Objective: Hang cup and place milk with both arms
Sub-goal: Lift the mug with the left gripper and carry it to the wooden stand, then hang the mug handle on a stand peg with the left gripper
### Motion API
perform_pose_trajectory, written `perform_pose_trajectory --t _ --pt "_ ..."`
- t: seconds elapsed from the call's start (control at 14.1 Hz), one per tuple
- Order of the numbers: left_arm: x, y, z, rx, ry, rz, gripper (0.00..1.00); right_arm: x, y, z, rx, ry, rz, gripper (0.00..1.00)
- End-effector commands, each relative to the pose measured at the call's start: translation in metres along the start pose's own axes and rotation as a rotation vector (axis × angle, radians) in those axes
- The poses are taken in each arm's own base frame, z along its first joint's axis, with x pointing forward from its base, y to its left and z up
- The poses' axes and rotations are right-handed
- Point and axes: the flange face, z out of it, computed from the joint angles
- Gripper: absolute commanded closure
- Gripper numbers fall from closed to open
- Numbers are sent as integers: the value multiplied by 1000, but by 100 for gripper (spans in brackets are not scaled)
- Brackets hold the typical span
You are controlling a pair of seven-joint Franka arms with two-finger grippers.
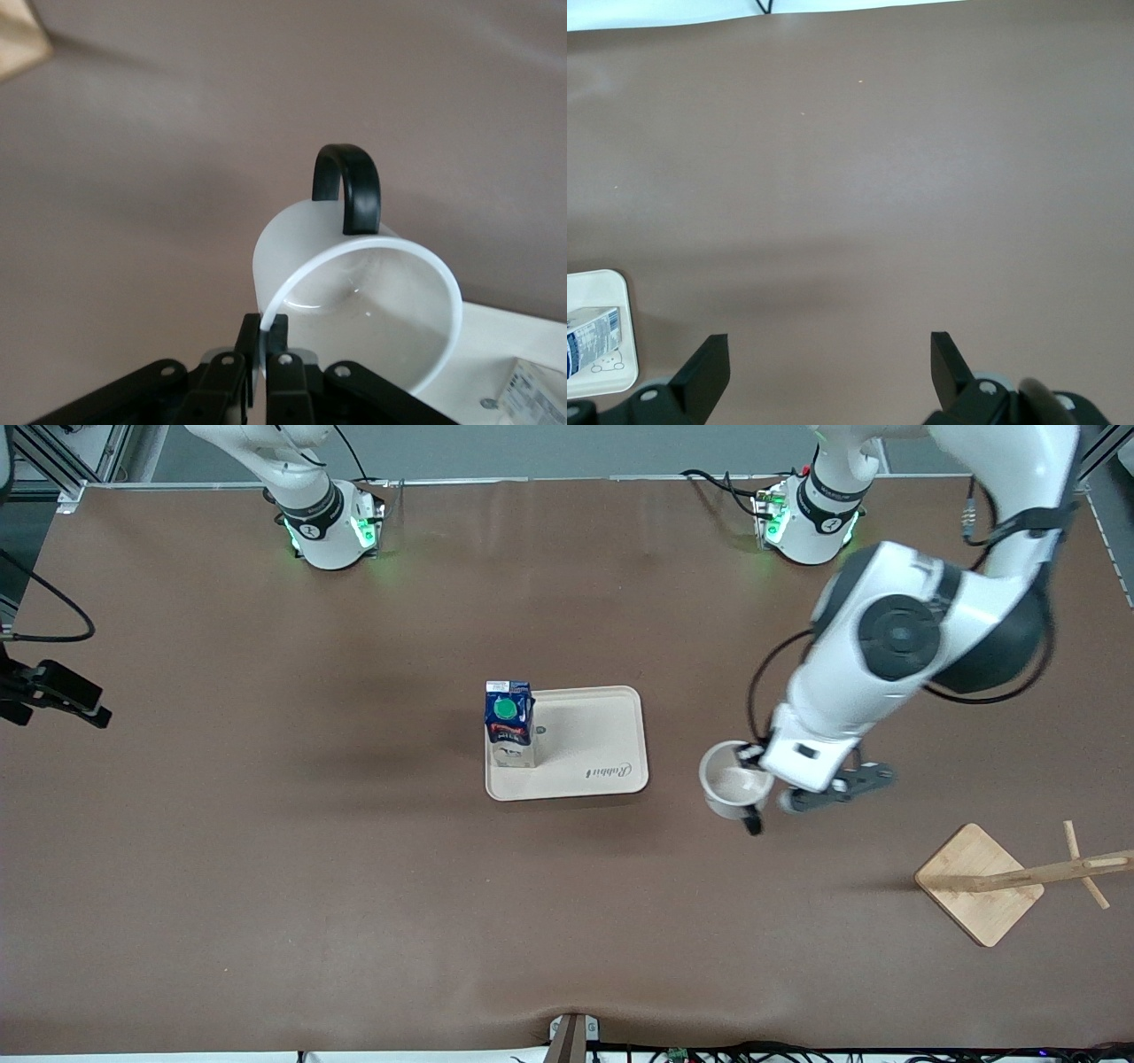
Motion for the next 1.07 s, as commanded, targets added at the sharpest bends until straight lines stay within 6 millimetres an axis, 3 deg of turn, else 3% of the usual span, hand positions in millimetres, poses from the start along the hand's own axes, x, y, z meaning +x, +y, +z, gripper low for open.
perform_pose_trajectory --t 0.0,0.14,0.36,0.64,0.78,1.0 --pt "13 -46 -40 20 60 26 100 -2 10 -2 -3 -21 11 0" --pt "32 -92 -59 24 89 76 100 -2 24 0 -2 -23 31 0" --pt "58 -145 -70 34 108 172 100 -1 27 1 -4 -20 36 0" --pt "83 -208 -76 33 126 214 100 -8 20 -6 1 -55 22 0" --pt "91 -229 -76 25 138 212 100 -11 6 -23 2 -59 3 0" --pt "110 -266 -82 -53 168 180 100 -11 3 -24 4 -59 -3 0"
